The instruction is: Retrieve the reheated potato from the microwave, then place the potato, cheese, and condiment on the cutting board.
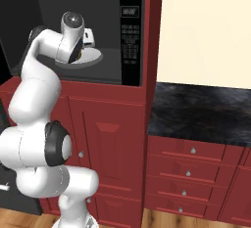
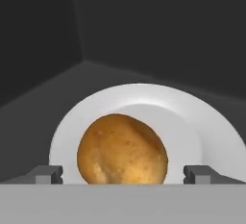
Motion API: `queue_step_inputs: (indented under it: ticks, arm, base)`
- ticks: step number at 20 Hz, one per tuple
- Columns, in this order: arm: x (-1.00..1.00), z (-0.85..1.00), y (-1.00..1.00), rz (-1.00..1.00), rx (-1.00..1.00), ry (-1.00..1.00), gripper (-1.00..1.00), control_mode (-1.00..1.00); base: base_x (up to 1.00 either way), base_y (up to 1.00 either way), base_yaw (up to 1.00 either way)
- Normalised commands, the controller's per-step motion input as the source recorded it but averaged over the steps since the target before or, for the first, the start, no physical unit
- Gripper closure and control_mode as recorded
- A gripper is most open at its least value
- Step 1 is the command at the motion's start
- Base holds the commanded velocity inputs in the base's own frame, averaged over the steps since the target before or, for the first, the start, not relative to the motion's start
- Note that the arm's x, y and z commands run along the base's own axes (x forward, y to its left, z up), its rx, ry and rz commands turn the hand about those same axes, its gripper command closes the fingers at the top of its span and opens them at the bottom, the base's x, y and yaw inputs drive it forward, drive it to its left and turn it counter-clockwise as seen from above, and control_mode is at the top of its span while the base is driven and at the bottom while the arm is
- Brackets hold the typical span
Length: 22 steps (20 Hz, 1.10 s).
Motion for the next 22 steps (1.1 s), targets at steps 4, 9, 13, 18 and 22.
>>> queue_step_inputs:
  ticks: [4, 9, 13, 18, 22]
  arm:
    - [0.33, -0.13, 0.07, 0.09, -0.08, 0.07, -1.0, -1.0]
    - [0.28, -0.15, 0.08, 0.1, -0.04, 0.07, -1.0, -1.0]
    - [0.28, -0.26, 0.12, 0.08, -0.01, 0.11, -1.0, -1.0]
    - [-0.15, -0.61, 0.17, 0.09, -0.09, 0.19, -1.0, -1.0]
    - [-0.18, -0.67, 0.19, 0.05, -0.04, 0.12, -1.0, -1.0]
  base:
    - [0.0, 0.0, 0.0]
    - [0.0, 0.0, 0.0]
    - [0.0, 0.0, 0.0]
    - [0.0, 0.0, 0.0]
    - [0.0, 0.0, 0.0]
